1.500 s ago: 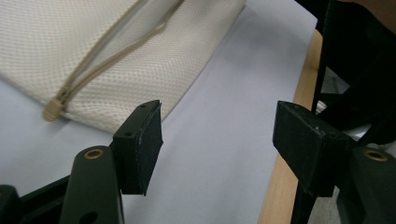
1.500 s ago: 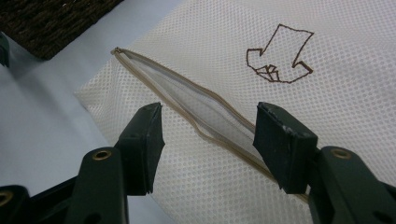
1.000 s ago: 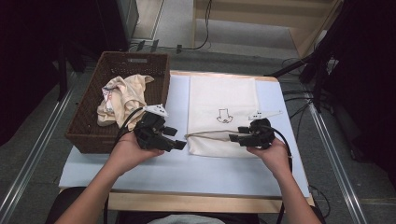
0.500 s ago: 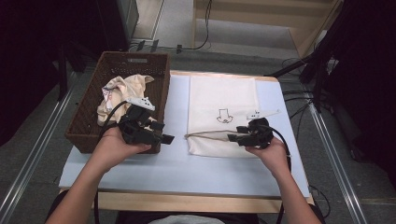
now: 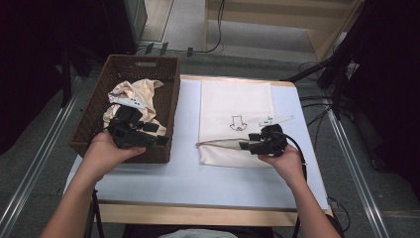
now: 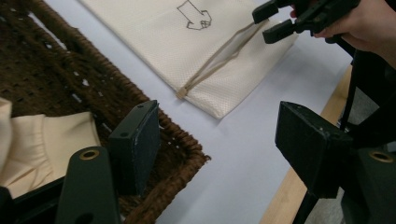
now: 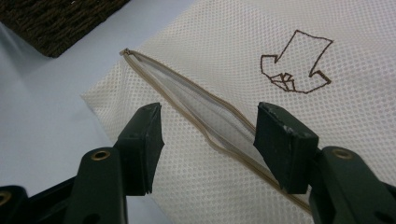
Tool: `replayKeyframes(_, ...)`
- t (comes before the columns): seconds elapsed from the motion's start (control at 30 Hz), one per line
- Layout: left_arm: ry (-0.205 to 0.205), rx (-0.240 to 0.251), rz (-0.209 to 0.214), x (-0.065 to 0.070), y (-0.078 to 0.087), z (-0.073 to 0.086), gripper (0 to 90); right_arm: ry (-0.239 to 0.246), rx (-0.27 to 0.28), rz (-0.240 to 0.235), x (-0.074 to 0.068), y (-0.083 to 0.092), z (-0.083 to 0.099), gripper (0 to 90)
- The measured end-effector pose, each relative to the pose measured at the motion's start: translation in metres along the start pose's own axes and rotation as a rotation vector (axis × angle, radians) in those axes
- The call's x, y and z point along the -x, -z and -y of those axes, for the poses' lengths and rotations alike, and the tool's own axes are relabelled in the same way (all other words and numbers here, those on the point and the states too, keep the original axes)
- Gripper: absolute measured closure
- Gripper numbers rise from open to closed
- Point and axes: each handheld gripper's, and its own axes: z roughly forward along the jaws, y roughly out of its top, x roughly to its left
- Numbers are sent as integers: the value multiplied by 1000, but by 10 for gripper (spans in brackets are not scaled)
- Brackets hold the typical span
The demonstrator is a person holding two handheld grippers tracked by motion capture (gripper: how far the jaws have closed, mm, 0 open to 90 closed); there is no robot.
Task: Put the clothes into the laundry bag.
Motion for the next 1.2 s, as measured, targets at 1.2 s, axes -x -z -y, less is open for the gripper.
replayKeyframes(1.2,226,-13,-183,-121,10,-24,135,25,-13,-10,-6,-10,-8,429)
